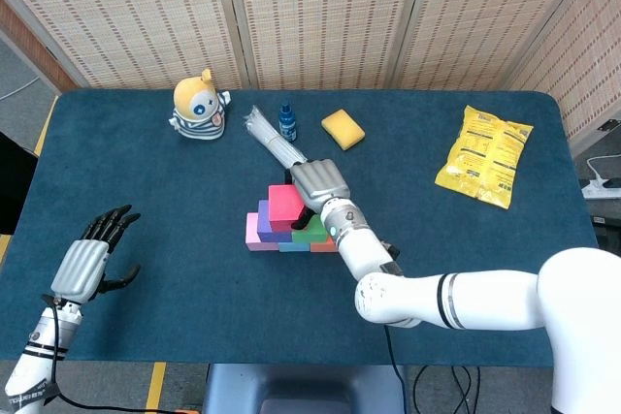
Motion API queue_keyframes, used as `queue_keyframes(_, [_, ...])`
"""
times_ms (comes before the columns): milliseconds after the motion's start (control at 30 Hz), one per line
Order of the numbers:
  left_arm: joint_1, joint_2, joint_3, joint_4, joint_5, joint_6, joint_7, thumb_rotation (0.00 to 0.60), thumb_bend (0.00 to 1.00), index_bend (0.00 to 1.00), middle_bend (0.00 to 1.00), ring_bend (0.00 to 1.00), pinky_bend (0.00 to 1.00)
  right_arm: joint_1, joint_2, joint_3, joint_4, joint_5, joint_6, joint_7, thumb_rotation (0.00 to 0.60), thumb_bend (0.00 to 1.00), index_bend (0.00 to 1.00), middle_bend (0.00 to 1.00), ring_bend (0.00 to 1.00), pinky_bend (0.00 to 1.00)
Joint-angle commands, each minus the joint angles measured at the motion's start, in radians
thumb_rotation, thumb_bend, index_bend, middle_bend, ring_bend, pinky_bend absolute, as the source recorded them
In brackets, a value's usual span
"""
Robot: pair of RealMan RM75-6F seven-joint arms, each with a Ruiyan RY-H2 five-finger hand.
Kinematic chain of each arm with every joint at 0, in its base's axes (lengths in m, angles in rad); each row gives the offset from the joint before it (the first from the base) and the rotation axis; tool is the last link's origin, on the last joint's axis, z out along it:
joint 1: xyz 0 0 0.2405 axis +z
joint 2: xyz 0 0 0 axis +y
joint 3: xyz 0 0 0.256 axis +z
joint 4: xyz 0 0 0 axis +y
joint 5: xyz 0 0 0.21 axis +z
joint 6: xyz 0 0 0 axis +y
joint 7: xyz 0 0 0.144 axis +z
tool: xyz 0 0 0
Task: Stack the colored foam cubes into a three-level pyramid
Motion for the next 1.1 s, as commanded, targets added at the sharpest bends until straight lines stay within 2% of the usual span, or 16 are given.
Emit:
queue_keyframes(33, [0.0, -0.001, 0.001, 0.002, 0.001, -0.001, -0.003, 0.6, 0.34, 0.11, 0.02, 0.0, 0.09, 0.009, -0.009, 0.003, 0.0, 0.013, 0.018, -0.01, 0.6, 0.26, 0.55, 0.34, 0.33, 0.39])
queue_keyframes(533, [0.002, -0.006, 0.008, 0.022, 0.005, -0.004, -0.028, 0.6, 0.34, 0.11, 0.01, 0.0, 0.09, 0.032, -0.047, 0.034, -0.014, 0.06, 0.113, -0.069, 0.6, 0.26, 0.53, 0.34, 0.33, 0.39])
queue_keyframes(1100, [0.001, -0.016, 0.01, 0.045, 0.009, -0.005, -0.049, 0.6, 0.33, 0.11, 0.01, 0.0, 0.09, 0.014, -0.079, 0.069, -0.001, 0.084, 0.147, -0.122, 0.6, 0.26, 0.52, 0.34, 0.33, 0.39])
